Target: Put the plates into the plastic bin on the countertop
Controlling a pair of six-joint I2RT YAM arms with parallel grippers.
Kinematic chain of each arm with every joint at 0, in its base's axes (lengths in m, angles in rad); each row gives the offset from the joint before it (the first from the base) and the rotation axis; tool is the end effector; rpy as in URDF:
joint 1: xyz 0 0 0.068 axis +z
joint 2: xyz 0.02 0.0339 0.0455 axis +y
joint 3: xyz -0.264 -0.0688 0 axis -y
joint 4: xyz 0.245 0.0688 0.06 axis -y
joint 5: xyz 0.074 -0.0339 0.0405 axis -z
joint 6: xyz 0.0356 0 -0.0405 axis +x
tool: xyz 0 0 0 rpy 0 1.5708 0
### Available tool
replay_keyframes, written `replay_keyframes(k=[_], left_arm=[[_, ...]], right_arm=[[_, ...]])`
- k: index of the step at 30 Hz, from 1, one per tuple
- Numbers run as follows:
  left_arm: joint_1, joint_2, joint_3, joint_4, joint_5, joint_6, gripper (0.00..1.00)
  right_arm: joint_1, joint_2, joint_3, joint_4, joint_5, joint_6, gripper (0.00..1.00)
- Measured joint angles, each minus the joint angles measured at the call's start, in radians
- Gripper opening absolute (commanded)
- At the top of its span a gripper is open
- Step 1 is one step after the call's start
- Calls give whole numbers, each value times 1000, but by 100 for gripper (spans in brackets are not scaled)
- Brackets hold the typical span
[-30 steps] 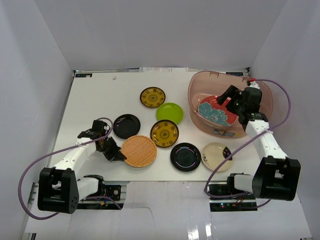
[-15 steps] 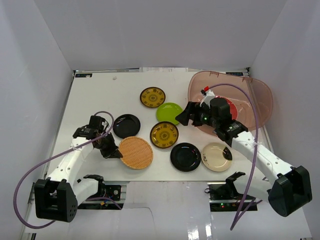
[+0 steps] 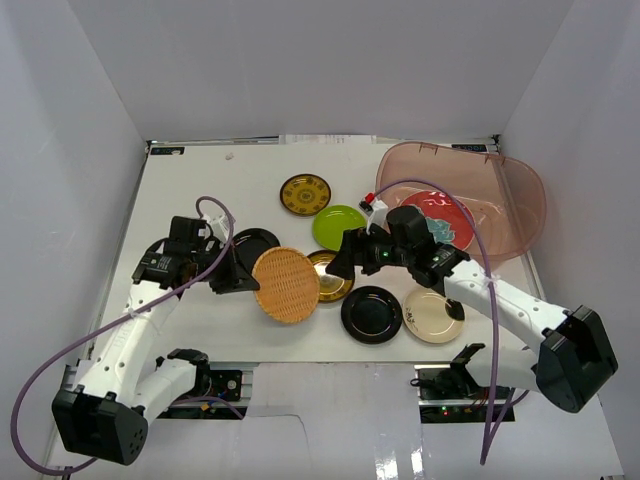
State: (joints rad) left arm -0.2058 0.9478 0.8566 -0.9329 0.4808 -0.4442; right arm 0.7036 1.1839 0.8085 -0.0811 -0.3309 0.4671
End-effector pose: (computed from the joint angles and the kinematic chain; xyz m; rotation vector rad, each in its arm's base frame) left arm 0.1633 -0.0509 0.2752 -0.1343 2.6523 -0.8527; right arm 0.1961 0.1815 0.2765 -0.4781 2.1191 1.0444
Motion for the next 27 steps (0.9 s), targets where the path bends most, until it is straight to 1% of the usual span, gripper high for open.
replay_keyframes(k=[5, 9, 10, 14, 17, 18, 20, 21, 22, 23, 25, 26, 27], left_arm=[[-11, -1, 63, 33, 97, 12, 0], [-12, -11, 93, 106, 190, 8, 0], [-13, -15, 93, 126, 211, 5, 0], [-11, -22, 66, 226, 278, -21, 0], [-10, -26, 18, 329, 336, -72, 0], [-11, -26, 0, 361, 355, -92, 0], [-12, -24, -30, 420, 386, -132, 0], [-12, -22, -44, 450, 399, -148, 0], [-9, -22, -59, 468, 404, -154, 2], [-3, -21, -76, 500, 401, -158, 20], [0, -3, -99, 555, 406, -180, 39], [-2, 6, -100, 580, 425, -197, 53], [-6, 10, -101, 600, 438, -206, 59]], right_arm=[[0, 84, 1, 30, -39, -24, 90], [-4, 135, 11, 42, -39, -48, 90], [-10, 143, 14, 45, -45, -51, 91], [-68, 140, 13, 84, -124, -46, 100], [-114, 132, 0, 177, -231, -10, 69], [-121, 125, -10, 214, -263, 6, 50], [-127, 108, -35, 287, -320, 49, 29], [-127, 98, -45, 316, -338, 70, 15], [-133, 87, -54, 335, -354, 100, 9], [-154, 73, -60, 356, -389, 138, 8], [-174, 34, -61, 383, -412, 168, 8], [-182, 14, -64, 388, -410, 169, 8], [-196, 1, -64, 389, -405, 174, 8]])
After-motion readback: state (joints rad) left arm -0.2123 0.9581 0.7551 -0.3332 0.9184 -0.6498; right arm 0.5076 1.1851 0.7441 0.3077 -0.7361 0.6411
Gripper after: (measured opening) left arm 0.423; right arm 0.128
